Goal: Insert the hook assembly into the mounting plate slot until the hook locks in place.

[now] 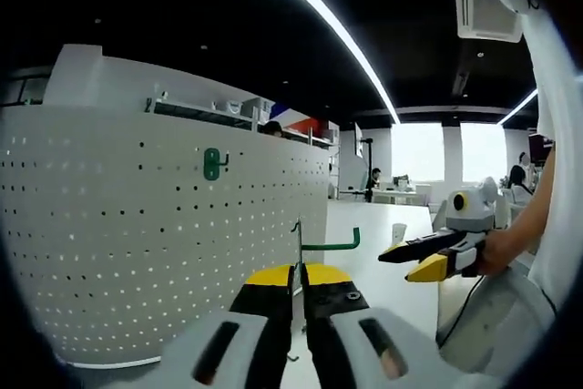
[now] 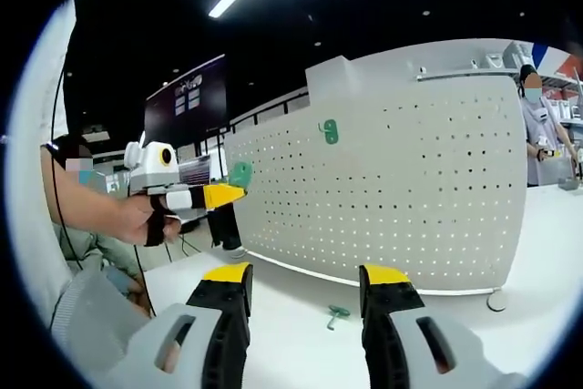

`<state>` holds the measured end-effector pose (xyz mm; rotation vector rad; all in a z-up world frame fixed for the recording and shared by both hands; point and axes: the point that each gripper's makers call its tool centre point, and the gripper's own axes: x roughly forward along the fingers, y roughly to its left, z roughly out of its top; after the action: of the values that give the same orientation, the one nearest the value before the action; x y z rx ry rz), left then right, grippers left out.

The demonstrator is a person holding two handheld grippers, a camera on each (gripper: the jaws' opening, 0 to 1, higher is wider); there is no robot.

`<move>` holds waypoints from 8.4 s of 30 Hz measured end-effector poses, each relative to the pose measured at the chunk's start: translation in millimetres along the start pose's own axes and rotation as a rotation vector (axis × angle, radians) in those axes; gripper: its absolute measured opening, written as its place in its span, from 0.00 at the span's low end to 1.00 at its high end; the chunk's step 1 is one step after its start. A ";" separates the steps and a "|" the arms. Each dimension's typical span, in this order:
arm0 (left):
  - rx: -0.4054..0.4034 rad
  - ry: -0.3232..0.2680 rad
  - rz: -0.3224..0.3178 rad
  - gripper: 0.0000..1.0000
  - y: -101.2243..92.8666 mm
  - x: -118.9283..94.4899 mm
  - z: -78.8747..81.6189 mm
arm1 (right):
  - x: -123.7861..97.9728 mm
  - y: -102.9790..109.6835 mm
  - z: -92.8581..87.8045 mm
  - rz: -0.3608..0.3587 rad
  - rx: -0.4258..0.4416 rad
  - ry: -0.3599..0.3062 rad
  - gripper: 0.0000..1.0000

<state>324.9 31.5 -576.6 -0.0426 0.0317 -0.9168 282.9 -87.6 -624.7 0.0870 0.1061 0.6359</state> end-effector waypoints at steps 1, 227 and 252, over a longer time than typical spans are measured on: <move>-0.002 0.000 -0.001 0.03 -0.3 0.1 -0.1 | 0.1 0.5 1.0 0.002 0.002 -0.003 0.46; -0.004 0.006 0.244 0.72 6.7 -48.4 -51.3 | 155.5 -64.3 156.8 -0.288 -0.194 -0.149 0.01; -0.019 0.012 0.255 0.72 5.5 -55.7 -60.5 | 173.8 -77.2 151.8 -0.328 -0.230 -0.134 0.01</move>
<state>292.6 77.7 -636.8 -0.0492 0.0561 -0.6623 486.2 -53.1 -495.5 -0.1091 -0.0819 0.3096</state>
